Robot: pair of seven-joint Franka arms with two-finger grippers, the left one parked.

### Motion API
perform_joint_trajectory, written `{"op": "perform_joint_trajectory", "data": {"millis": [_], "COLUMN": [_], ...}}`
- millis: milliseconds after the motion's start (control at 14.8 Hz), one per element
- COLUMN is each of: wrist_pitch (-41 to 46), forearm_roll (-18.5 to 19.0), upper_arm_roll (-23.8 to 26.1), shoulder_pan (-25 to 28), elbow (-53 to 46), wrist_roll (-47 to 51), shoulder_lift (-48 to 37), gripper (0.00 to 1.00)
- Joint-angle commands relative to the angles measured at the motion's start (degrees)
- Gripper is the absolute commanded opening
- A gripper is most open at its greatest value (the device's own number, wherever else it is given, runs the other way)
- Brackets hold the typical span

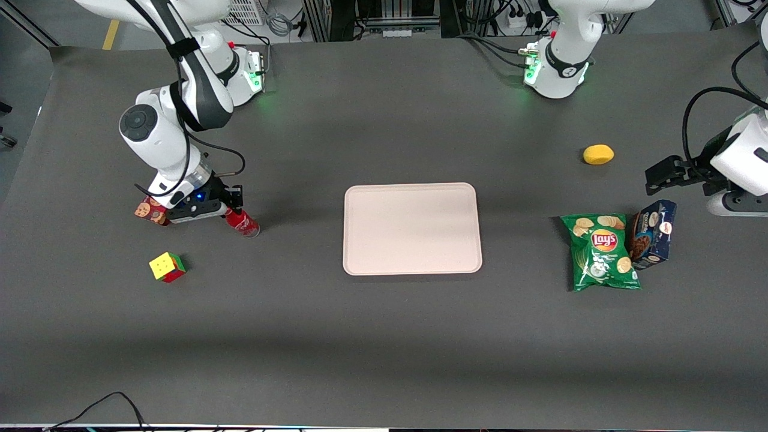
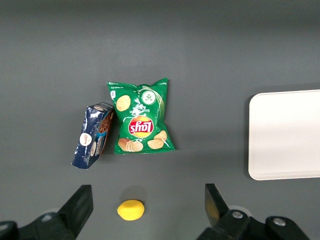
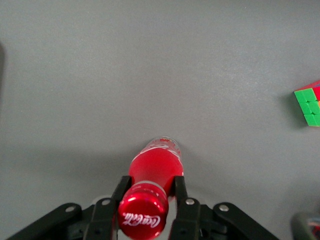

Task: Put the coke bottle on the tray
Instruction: 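Lift the bottle and carry it over the white tray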

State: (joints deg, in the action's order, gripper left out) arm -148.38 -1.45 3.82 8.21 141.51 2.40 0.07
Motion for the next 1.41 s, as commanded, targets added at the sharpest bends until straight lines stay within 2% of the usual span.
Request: {"op": "perform_joint_trajectory", "data": {"millis": [0,269,674,876,1010,1347], "wrist_pitch": [7.1,33.4,56.7,57.5,57.0,54.7], "forearm_roll": [-0.2,-0.4,-0.5,-1.0,-1.0,-1.2], "upper_arm_roll": [0.4,0.1,0.0,0.4,1.8,2.3], "shoulder_pan": [-0.4,-0.5,-0.4,0.0,1.8,14.6], "elbow": [-5.4,-25.8,-49.0,-50.2,-50.6,-54.7], "wrist_roll": [-1.6,-1.3,-0.8,0.0,7.7,28.0], "shoulder_lift": [-0.9,-1.0,-1.1,-0.6,0.0,3.9], "gripper": [0.00,0.00,0.00,0.00,0.00,0.00]}}
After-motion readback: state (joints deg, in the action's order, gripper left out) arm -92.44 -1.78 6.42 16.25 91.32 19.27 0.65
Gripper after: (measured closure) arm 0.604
